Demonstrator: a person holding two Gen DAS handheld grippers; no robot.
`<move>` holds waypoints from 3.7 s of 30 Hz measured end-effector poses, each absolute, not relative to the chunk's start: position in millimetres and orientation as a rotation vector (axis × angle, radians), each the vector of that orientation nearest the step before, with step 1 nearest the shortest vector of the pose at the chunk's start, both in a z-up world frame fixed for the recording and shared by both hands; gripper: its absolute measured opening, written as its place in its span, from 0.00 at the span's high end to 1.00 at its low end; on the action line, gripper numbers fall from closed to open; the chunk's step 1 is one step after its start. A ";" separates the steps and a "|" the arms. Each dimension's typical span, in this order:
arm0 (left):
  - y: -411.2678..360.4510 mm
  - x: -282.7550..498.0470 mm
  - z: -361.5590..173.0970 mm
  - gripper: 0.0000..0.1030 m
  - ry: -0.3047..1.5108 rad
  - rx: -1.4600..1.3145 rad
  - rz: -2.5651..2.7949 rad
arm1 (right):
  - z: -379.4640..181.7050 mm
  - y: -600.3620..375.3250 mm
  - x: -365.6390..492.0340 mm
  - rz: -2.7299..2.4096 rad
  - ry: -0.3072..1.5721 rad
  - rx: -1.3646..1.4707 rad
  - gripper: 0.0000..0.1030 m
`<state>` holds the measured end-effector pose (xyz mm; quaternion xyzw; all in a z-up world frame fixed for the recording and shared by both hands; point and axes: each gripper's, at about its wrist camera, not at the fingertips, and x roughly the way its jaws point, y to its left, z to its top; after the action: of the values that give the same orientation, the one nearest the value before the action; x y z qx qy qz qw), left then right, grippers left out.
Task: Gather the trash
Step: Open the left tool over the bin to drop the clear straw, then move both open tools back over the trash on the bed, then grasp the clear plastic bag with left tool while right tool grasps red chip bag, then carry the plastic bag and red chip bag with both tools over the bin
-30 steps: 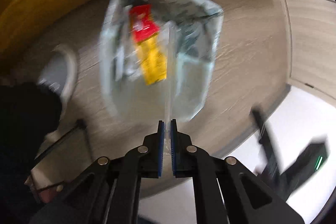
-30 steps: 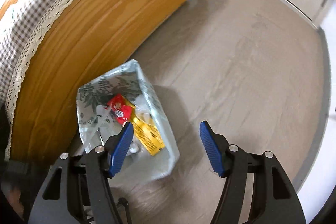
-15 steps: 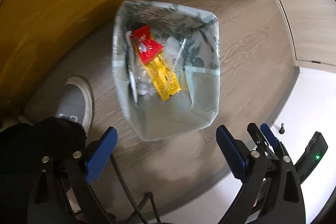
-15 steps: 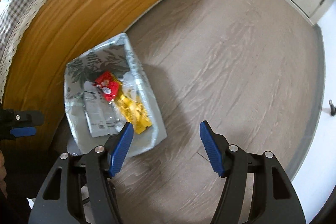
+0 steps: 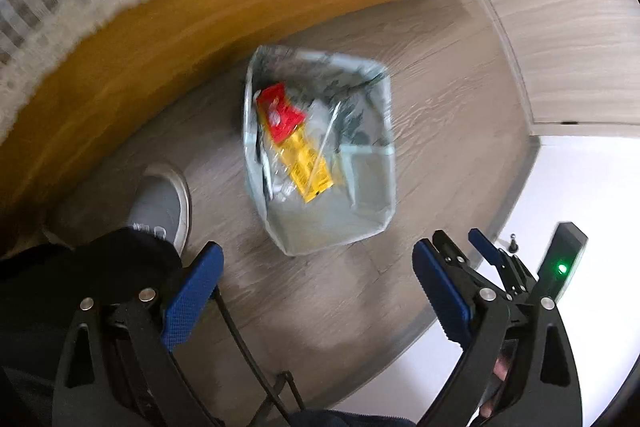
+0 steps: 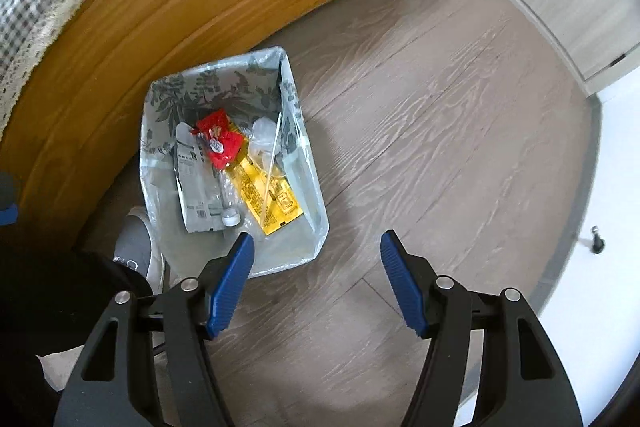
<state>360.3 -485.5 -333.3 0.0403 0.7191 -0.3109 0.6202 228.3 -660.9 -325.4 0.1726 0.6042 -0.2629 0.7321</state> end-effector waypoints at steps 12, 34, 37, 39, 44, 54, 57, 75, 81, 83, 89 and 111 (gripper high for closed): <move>-384.0 419.2 -176.7 0.11 1.199 0.045 -0.808 | -215.7 -604.9 308.8 -0.558 1.118 0.248 0.38; -120.2 678.8 -226.3 0.55 0.976 -0.452 -0.184 | -178.1 -451.3 470.7 -0.251 1.040 -0.083 0.34; -114.3 684.5 -231.1 0.83 0.988 -0.475 -0.203 | -170.0 -431.1 498.2 -0.201 0.983 -0.091 0.34; -103.6 680.9 -229.3 0.87 0.993 -0.547 -0.208 | -163.8 -416.4 523.4 -0.153 0.941 -0.082 0.34; -78.0 671.0 -200.0 0.90 0.939 -0.574 -0.244 | -145.7 -359.9 609.2 0.064 0.850 -0.065 0.34; -47.0 666.2 -192.8 0.90 0.947 -0.598 -0.263 | -167.6 -274.8 764.5 0.215 0.854 -0.086 0.43; -53.6 669.0 -193.2 0.90 0.936 -0.594 -0.260 | -171.6 -265.1 783.1 0.237 0.871 -0.068 0.53; -57.6 666.1 -192.7 0.90 0.939 -0.527 -0.217 | -107.0 -287.8 721.3 0.172 0.765 -0.073 0.92; -99.8 637.5 -174.8 0.90 0.954 -0.386 -0.228 | -82.8 -342.6 642.9 0.101 0.771 -0.064 0.92; -122.1 615.8 -159.4 0.90 0.940 -0.376 -0.288 | -78.3 -364.9 614.8 0.067 0.768 -0.061 0.92; -209.2 525.5 -144.1 0.90 1.042 -0.391 -0.568 | -73.4 -470.8 506.0 -0.097 0.786 0.011 0.92; -454.9 365.2 -297.7 0.90 1.505 0.096 -0.784 | -414.5 -634.3 242.6 -0.442 1.390 0.571 0.92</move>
<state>365.2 -454.9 -297.7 0.0426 0.6650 -0.3463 0.6603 242.6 -634.3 -414.5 0.2570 0.6260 -0.1990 0.7089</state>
